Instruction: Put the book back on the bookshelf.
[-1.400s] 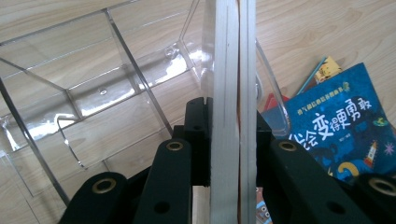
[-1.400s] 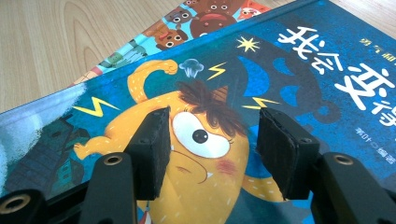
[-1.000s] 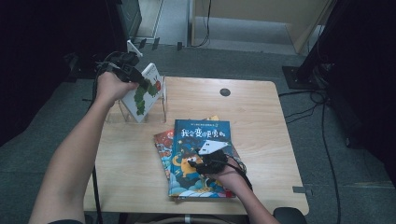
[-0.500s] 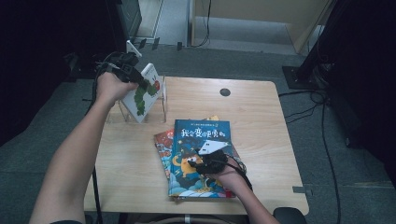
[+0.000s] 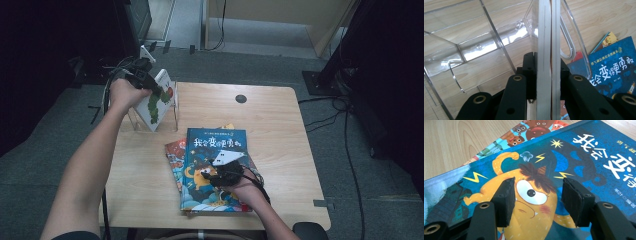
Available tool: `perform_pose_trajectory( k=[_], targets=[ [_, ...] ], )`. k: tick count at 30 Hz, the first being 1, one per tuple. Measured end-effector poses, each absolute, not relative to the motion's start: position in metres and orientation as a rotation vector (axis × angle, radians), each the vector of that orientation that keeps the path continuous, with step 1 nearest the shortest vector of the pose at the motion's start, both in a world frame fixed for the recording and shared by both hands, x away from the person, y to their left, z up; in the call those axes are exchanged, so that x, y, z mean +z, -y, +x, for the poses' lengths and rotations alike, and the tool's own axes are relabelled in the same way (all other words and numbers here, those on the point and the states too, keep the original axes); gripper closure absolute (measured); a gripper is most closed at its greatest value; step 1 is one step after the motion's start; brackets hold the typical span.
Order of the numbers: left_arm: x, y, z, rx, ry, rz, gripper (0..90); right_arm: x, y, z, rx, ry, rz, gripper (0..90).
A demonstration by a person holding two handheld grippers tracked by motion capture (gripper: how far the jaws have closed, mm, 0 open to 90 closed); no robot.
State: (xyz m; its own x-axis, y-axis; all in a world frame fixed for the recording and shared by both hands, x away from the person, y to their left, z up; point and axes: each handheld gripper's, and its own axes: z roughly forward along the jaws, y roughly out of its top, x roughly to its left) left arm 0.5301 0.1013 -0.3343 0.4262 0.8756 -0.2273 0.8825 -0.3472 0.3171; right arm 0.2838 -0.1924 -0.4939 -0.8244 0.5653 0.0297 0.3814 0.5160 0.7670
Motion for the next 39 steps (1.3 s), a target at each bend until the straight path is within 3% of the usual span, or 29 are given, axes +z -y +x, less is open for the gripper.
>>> perform_pose_trajectory(
  k=[39],
  targets=[
    [-0.363,-0.098,0.529,-0.036,-1.506,2.314,75.9,-0.494,0.193,0.284,1.200,-2.537,0.806,44.2]
  ],
)
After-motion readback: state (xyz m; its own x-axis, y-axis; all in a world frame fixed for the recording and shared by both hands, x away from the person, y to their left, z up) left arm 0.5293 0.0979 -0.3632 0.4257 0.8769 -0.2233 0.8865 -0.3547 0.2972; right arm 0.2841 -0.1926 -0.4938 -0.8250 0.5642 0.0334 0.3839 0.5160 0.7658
